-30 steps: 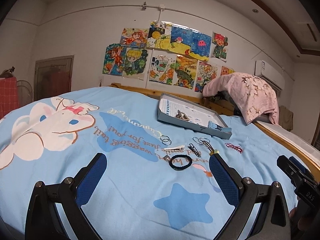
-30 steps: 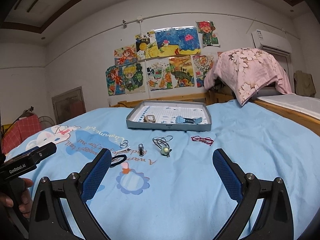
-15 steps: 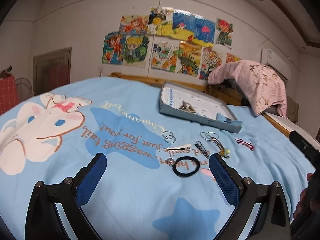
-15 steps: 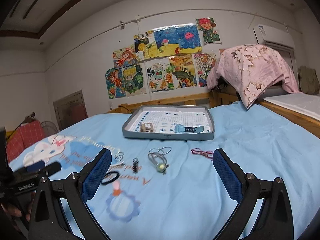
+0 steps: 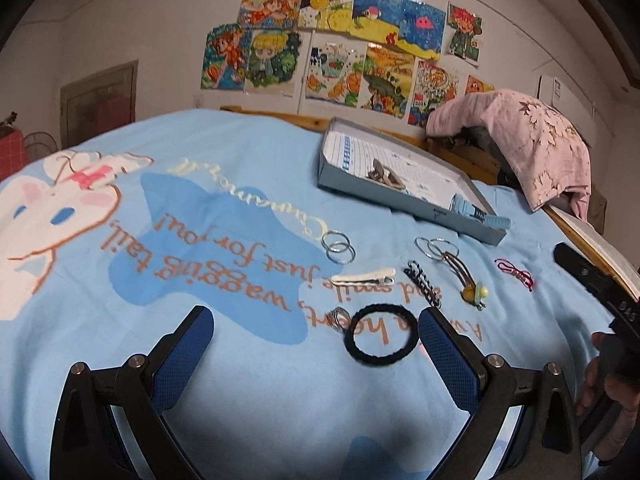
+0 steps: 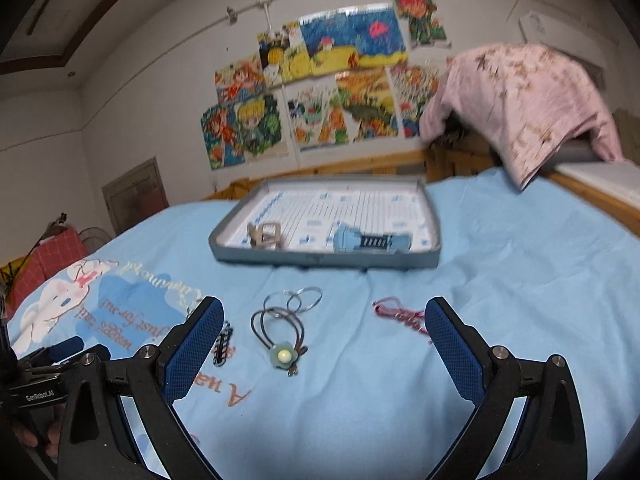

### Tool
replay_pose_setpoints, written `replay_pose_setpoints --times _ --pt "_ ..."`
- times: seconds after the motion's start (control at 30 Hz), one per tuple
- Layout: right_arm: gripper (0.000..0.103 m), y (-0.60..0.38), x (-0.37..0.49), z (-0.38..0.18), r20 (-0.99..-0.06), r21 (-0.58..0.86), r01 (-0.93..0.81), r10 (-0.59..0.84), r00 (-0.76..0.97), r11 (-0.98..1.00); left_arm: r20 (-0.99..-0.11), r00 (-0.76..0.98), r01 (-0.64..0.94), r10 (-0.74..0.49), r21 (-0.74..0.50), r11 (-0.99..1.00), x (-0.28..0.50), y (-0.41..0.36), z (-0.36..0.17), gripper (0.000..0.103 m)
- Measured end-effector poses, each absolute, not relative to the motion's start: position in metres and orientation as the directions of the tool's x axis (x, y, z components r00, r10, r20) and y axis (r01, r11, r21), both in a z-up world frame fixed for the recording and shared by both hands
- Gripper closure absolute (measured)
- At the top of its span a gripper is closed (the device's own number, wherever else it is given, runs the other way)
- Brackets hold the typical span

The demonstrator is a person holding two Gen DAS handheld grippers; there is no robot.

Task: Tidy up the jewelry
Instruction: 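Grasp the black hair tie with the left tool while the right tool grasps the flower hair tie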

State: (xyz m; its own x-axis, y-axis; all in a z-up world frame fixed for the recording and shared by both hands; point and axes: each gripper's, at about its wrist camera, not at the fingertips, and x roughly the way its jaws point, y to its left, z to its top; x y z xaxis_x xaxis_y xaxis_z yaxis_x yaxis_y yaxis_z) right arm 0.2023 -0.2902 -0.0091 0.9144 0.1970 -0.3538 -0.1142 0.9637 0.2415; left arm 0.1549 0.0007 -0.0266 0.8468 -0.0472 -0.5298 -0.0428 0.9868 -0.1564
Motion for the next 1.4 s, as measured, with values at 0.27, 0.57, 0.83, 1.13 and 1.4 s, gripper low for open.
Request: replay_pose_setpoints --times 0.27,0.57,0.83,1.13,1.4 --pt "0.028 -0.271 0.219 -0.032 -0.402 0.218 -0.161 0.239 0.884 0.962 -0.581 0.809 0.005 -0.091 -0.147 0.989 0.164 -0.011 -0.043 0.011" --pt "0.042 -0.256 0.226 -0.047 -0.456 0.157 -0.193 0.244 0.856 0.969 -0.609 0.785 0.032 -0.111 -0.138 0.99 0.171 -0.018 -0.055 0.031" --pt "0.058 -0.247 0.239 -0.054 -0.506 0.153 -0.248 0.292 0.812 0.956 -0.642 0.751 0.057 -0.155 -0.17 0.984 0.181 -0.018 -0.063 0.05" --pt "0.065 -0.227 0.258 -0.066 -0.584 0.124 -0.286 0.303 0.753 0.95 -0.673 0.712 0.07 -0.199 -0.214 0.974 0.19 -0.018 -0.072 0.076" --pt "0.082 -0.228 0.261 -0.072 -0.608 0.135 -0.269 0.294 0.738 0.954 -0.693 0.69 0.072 -0.207 -0.219 0.973 0.194 -0.019 -0.075 0.096"
